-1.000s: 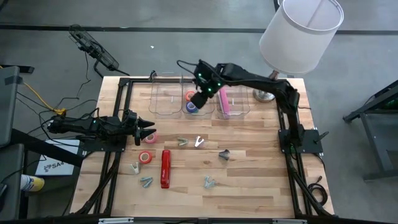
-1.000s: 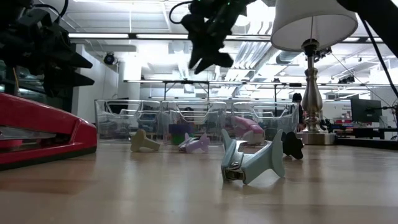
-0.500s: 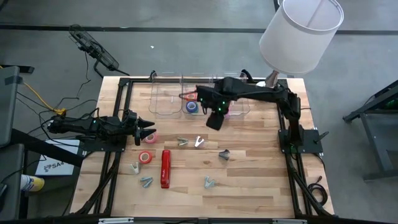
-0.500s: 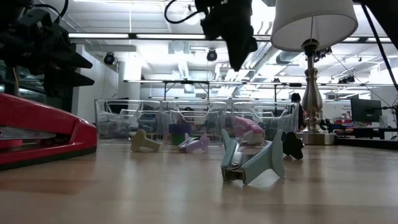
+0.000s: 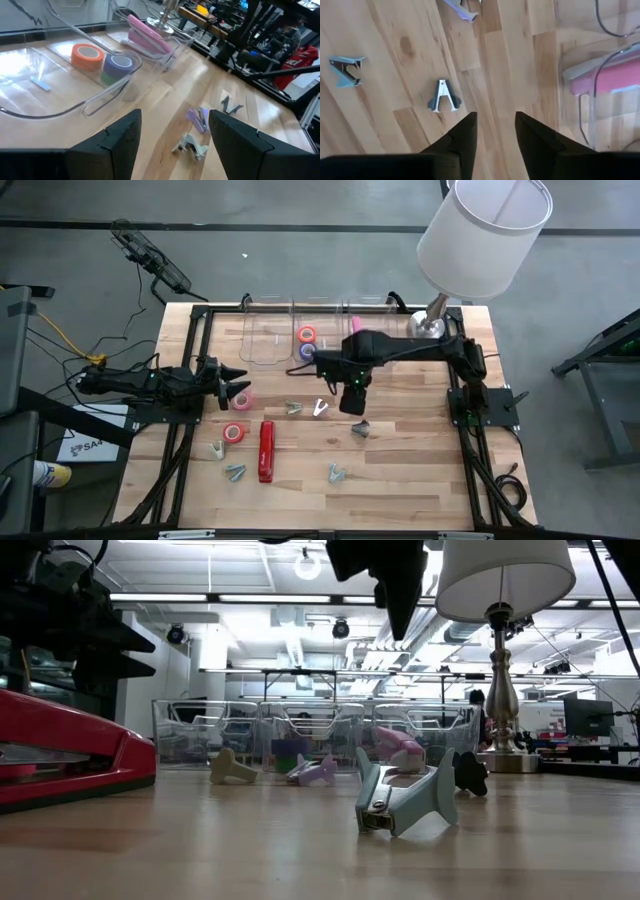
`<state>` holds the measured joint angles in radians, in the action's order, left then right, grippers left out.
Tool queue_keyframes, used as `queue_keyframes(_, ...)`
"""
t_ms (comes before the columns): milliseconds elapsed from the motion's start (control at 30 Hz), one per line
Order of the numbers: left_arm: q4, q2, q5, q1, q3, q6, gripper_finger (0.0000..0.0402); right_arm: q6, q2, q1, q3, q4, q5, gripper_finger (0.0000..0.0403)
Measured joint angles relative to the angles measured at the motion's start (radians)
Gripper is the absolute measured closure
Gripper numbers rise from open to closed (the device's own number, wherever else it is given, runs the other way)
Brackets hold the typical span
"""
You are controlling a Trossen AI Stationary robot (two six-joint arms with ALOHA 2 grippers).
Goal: Pick and place Stapler, Stapler remover, tape
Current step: Put the dark gray staple remover into the left transparent bin
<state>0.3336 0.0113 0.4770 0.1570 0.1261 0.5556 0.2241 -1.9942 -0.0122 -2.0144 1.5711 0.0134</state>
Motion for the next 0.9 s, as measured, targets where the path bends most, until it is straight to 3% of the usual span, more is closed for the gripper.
queue_keyframes(367, 0.000, 0.000, -0.003, 0.000, 0.000, 0.000, 0.0172, 0.040, 0.000, 0.061, 0.000, 0.000, 0.043, 0.0170)
queue_keyframes(600, -0.001, 0.000, 0.000, 0.000, 0.000, 0.002, 0.0172, 0.055, -0.001, 0.118, 0.000, 0.000, 0.128, 0.0164)
queue_keyframes(900, -0.001, 0.000, 0.001, 0.000, 0.000, 0.002, 0.0172, 0.072, -0.001, 0.138, 0.000, 0.000, 0.137, 0.0163)
